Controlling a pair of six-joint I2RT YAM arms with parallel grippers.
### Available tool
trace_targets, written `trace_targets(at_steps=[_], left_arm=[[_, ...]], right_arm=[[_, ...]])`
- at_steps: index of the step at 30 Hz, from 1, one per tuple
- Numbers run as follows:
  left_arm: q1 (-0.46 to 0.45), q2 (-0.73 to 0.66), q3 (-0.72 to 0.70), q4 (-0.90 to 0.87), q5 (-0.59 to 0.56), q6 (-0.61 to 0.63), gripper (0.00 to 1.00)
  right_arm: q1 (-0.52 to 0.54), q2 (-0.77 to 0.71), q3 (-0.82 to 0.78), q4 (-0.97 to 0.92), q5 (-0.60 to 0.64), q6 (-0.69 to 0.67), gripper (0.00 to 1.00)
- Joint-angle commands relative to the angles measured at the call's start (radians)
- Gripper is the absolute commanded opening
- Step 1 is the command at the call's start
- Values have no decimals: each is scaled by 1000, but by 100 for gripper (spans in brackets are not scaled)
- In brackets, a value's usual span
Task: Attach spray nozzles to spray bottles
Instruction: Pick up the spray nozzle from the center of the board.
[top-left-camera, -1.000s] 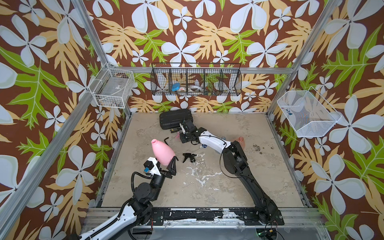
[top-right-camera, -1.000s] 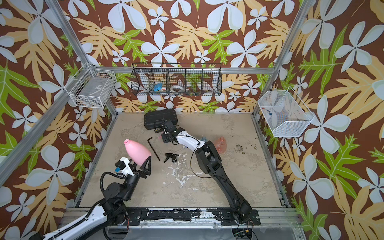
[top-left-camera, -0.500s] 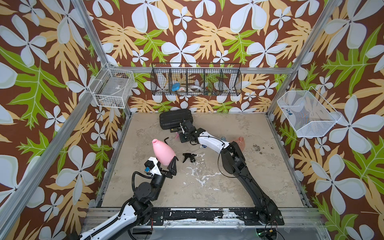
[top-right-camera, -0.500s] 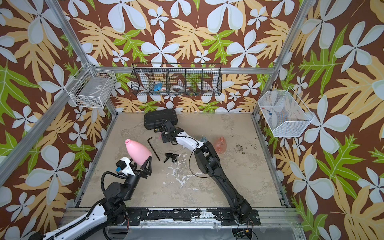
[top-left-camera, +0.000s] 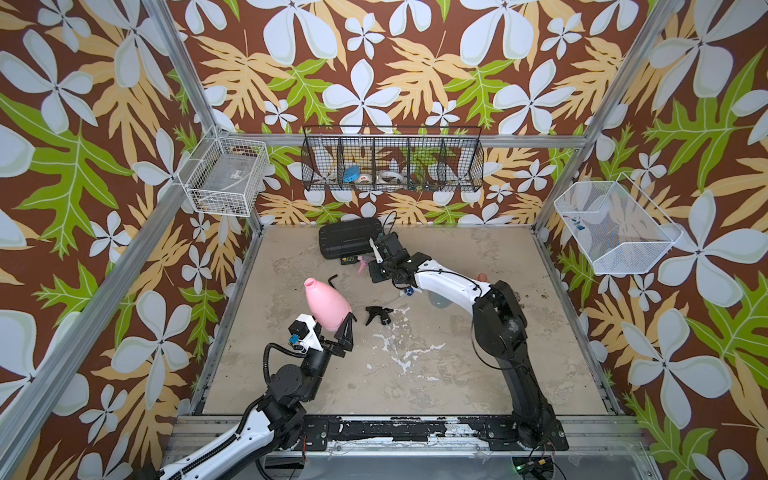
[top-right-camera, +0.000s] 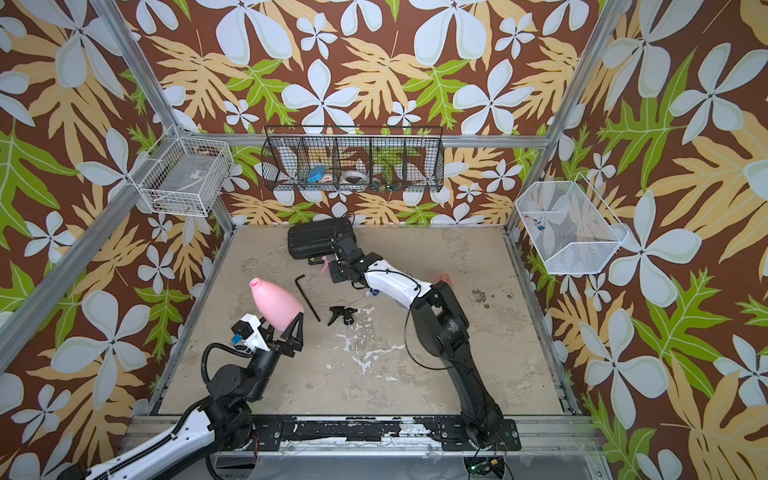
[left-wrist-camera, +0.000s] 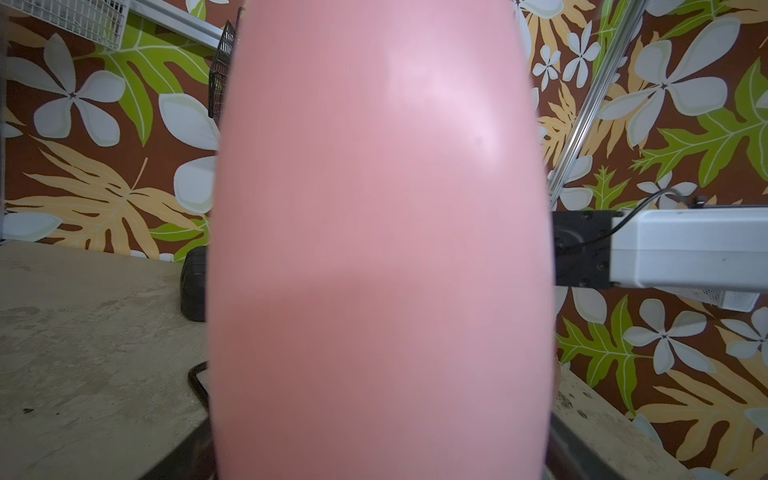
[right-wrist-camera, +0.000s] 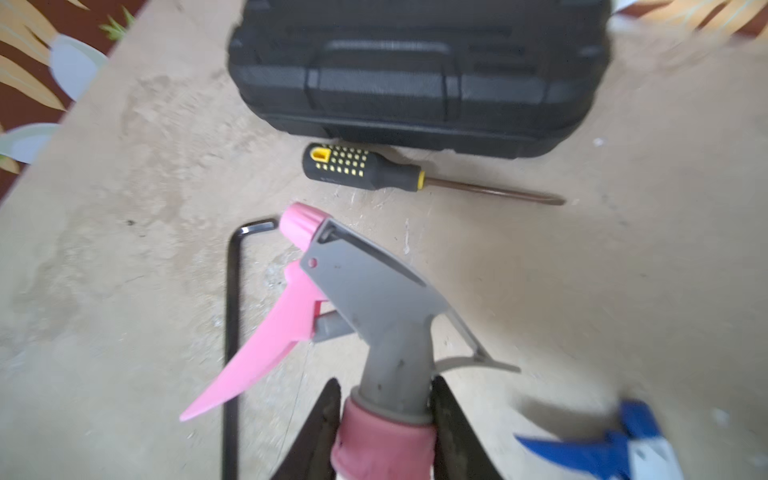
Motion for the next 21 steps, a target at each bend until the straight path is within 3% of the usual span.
trace_targets(at_steps=[1, 6, 13, 21], left_arm=[[1, 25, -83, 62, 57, 16, 77], [2, 172, -33, 147, 120, 43, 76], [1, 508, 74, 353, 288, 86, 76], [-8, 784, 221, 533, 448, 222, 76]], right_arm=[[-3, -151, -86, 134, 56, -31, 20], [-23, -418, -266, 269, 40, -79, 22], [-71, -768, -495, 415, -37, -93, 24], [-72, -1006, -674, 620, -211, 1, 24]])
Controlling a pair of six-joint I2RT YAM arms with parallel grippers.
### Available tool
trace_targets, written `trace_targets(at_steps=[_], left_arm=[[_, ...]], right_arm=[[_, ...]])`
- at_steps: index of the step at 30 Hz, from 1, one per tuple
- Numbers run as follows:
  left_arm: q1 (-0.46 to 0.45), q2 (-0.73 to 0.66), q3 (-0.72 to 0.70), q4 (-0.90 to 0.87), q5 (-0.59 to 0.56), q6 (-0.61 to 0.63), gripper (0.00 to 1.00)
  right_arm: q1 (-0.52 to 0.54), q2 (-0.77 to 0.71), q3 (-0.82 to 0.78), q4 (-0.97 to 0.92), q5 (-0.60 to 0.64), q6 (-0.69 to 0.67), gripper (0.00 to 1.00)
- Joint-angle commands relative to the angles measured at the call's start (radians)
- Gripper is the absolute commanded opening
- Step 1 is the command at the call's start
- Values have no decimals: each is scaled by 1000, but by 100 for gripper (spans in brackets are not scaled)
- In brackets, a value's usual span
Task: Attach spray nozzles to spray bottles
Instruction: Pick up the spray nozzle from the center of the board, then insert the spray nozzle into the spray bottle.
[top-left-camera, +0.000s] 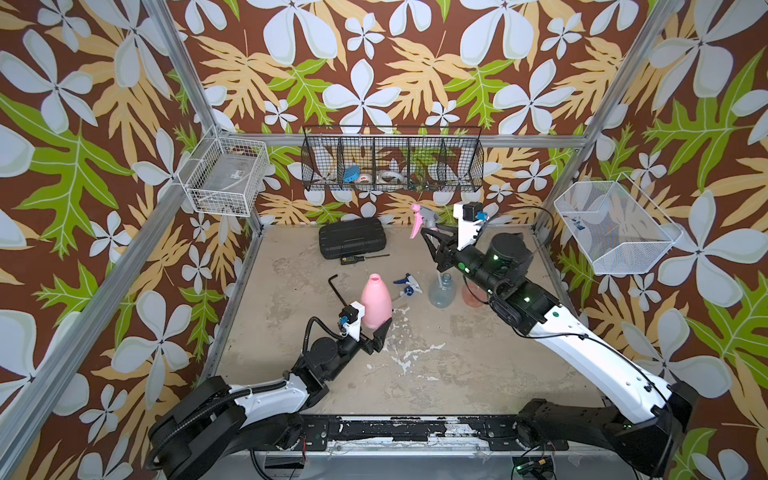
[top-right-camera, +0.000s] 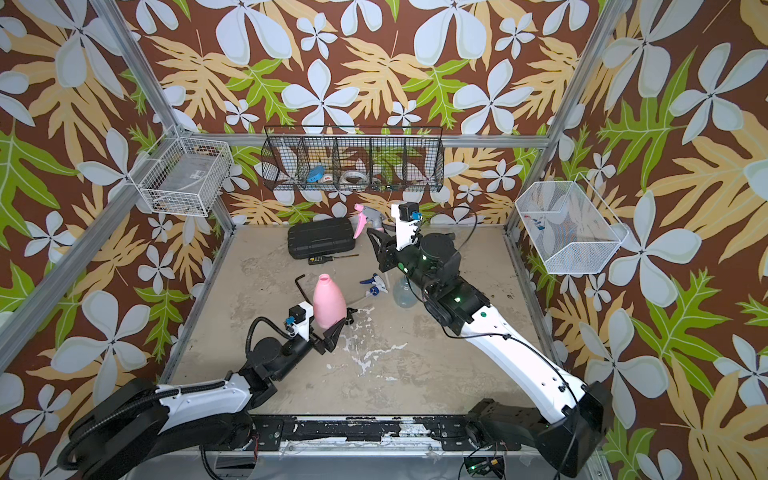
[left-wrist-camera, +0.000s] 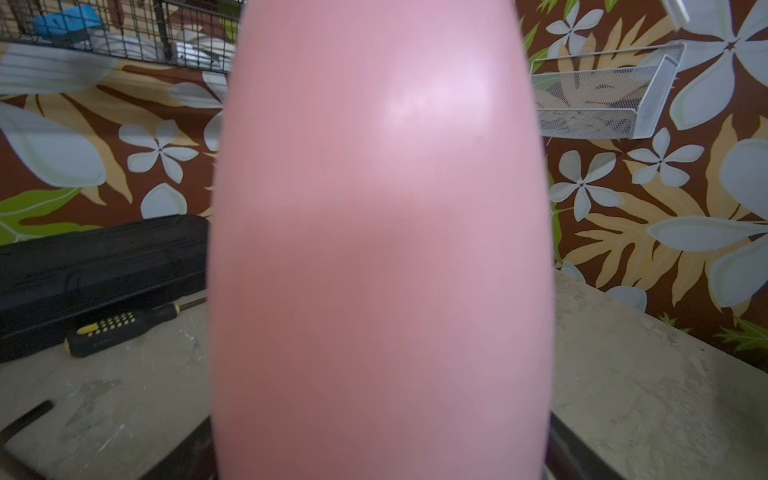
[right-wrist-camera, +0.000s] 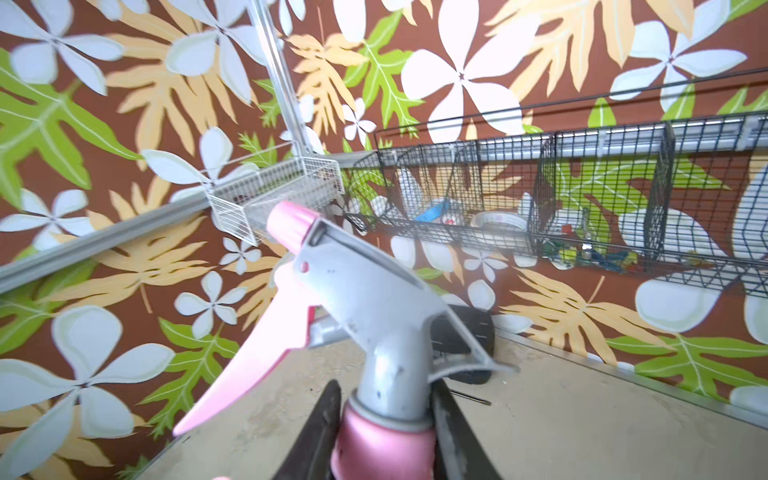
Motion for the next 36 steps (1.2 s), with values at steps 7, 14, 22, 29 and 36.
trace_targets(at_steps=[7, 14, 22, 29, 36], left_arm=[[-11, 145, 116, 174, 248, 102, 77], [-13, 172, 134, 175, 300, 51, 77], [-14, 169, 147, 174, 313, 14, 77], [-14, 174, 152, 173, 319, 5, 77], [-14, 164, 151, 162, 325, 14, 76]], right_arm=[[2, -26, -17, 281, -213, 111, 23], [12, 56, 52, 348, -256, 150, 23], [65, 107, 87, 359, -250, 143, 23], [71, 118, 87, 361, -250, 143, 22], [74, 144, 77, 353, -251, 134, 22]])
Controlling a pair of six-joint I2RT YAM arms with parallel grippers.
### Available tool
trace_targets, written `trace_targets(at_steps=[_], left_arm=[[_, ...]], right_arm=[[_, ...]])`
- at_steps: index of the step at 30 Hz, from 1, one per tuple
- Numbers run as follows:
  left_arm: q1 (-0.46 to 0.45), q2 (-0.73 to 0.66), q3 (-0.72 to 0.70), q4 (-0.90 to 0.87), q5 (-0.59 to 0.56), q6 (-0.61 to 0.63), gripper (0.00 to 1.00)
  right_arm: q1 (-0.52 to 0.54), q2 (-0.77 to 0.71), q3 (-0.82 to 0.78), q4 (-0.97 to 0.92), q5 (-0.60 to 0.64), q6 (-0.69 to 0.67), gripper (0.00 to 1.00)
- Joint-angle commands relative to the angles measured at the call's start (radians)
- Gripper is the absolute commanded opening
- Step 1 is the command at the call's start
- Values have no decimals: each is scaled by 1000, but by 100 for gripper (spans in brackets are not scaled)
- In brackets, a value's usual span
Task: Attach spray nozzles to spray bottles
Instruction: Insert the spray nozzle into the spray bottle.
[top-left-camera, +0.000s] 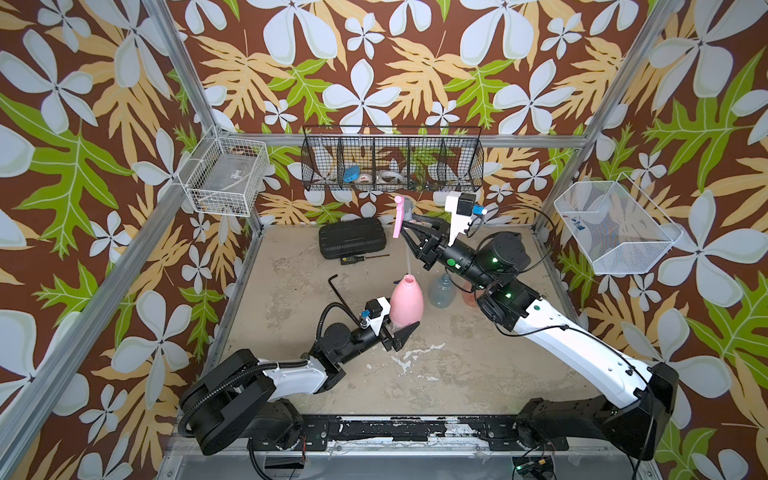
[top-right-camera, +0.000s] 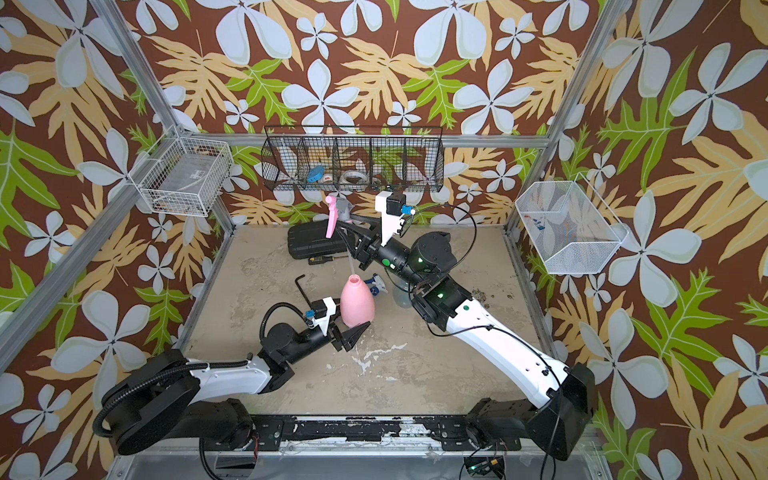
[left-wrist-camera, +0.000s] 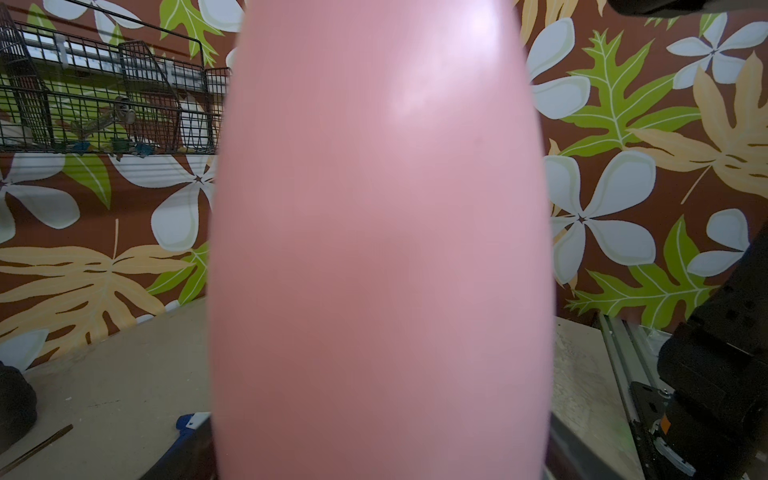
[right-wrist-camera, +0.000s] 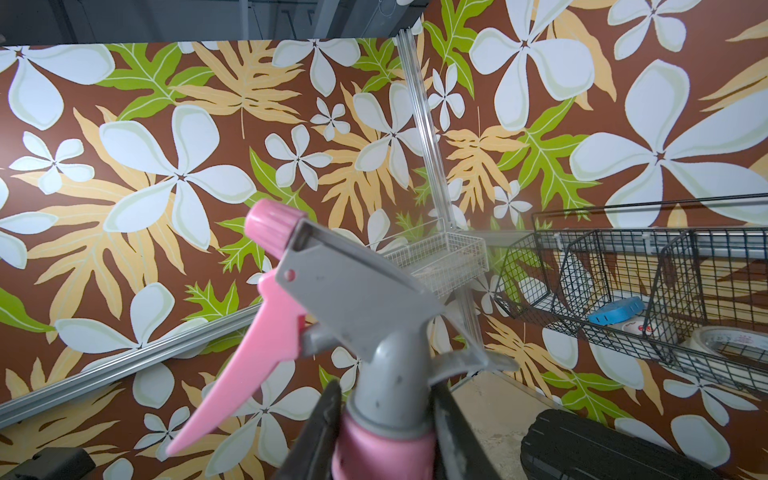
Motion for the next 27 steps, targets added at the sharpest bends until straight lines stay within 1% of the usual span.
trace_targets(at_steps=[1, 4, 8, 12, 19, 27], left_arm=[[0, -10, 6, 39, 6, 1, 76], [0, -21, 11, 32, 4, -15, 76], [0, -28, 57, -62, 35, -43, 75], [0, -32, 68, -65, 38, -49, 74], [0, -55, 102, -95, 44, -53, 75], [1, -53, 147, -155, 46, -26, 75]], right_arm=[[1, 4, -7, 21, -7, -11, 22], [4, -9, -35, 22, -4, -22, 22], [14, -41, -82, 5, 14, -61, 21], [26, -73, -125, -21, 45, -114, 21], [37, -127, -189, -53, 104, -184, 22], [58, -166, -239, -66, 163, -218, 25]])
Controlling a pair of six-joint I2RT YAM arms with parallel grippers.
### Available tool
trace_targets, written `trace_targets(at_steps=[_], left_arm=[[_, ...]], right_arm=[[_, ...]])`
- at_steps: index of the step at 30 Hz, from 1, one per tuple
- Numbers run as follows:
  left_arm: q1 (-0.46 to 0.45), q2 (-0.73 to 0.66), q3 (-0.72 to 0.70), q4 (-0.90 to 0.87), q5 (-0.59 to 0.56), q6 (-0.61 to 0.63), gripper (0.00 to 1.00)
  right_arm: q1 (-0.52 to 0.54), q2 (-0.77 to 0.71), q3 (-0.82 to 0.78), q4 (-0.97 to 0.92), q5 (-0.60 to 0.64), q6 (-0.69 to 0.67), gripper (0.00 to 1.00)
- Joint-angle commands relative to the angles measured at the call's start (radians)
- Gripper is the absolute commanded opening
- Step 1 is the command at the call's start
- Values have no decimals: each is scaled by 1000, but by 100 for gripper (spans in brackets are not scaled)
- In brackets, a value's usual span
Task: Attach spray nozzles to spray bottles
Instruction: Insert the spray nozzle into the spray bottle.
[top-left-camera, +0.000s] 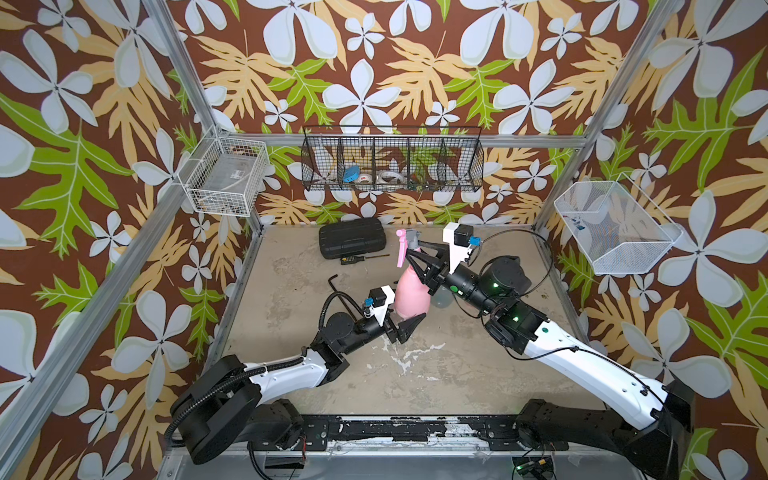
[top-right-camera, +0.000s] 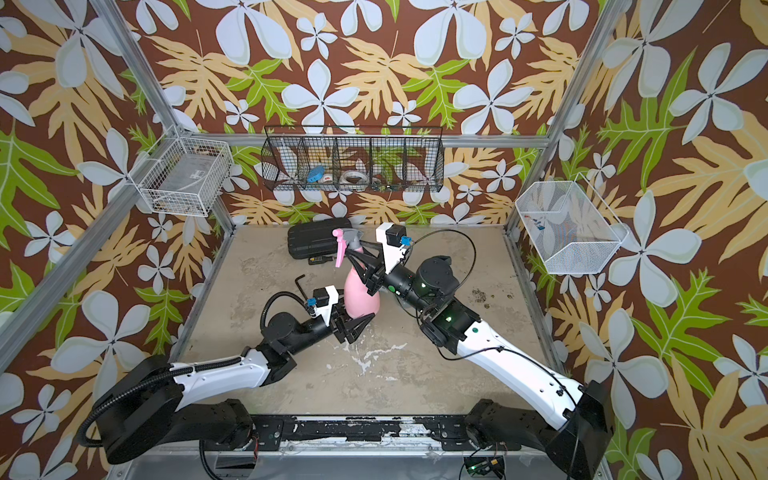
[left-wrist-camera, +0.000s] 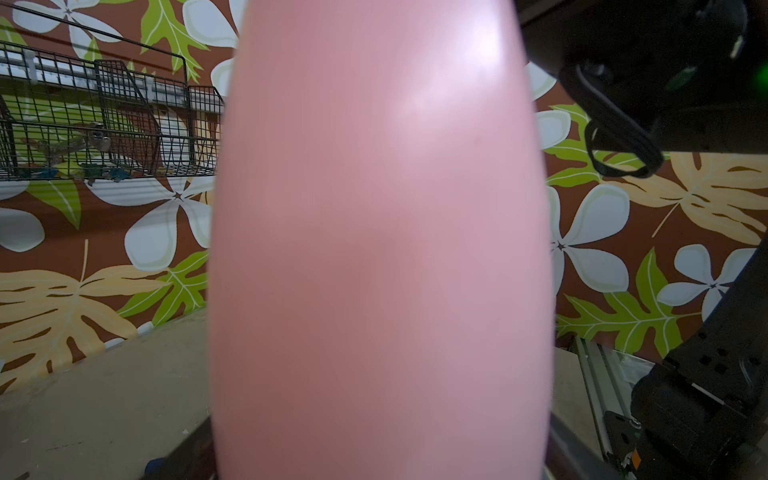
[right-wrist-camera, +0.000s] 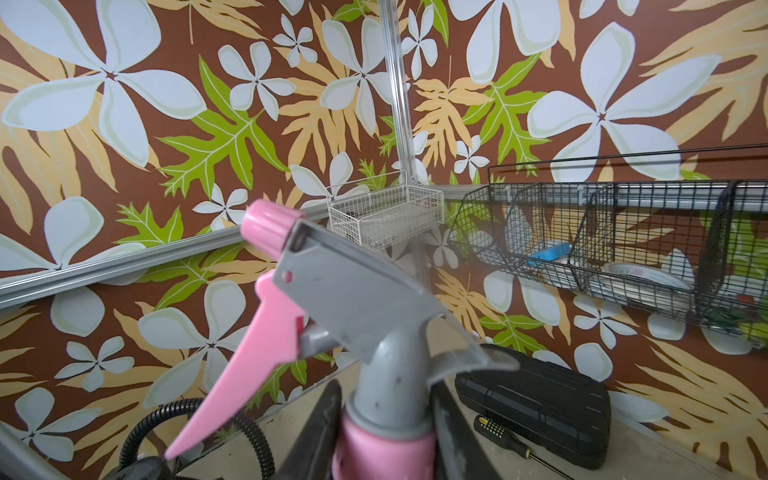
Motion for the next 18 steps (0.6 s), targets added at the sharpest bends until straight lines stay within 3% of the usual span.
trace_targets(at_steps=[1, 12, 18], left_arm=[[0, 7, 23, 13, 12, 17, 75], [2, 11, 11, 30, -20, 71, 76], [2, 24, 14, 45, -31, 92, 77]], right_arm=[[14, -13, -10, -10, 43, -40, 25], [19, -98, -54, -86, 81, -63, 48], [19, -161, -87, -143, 91, -80, 54]])
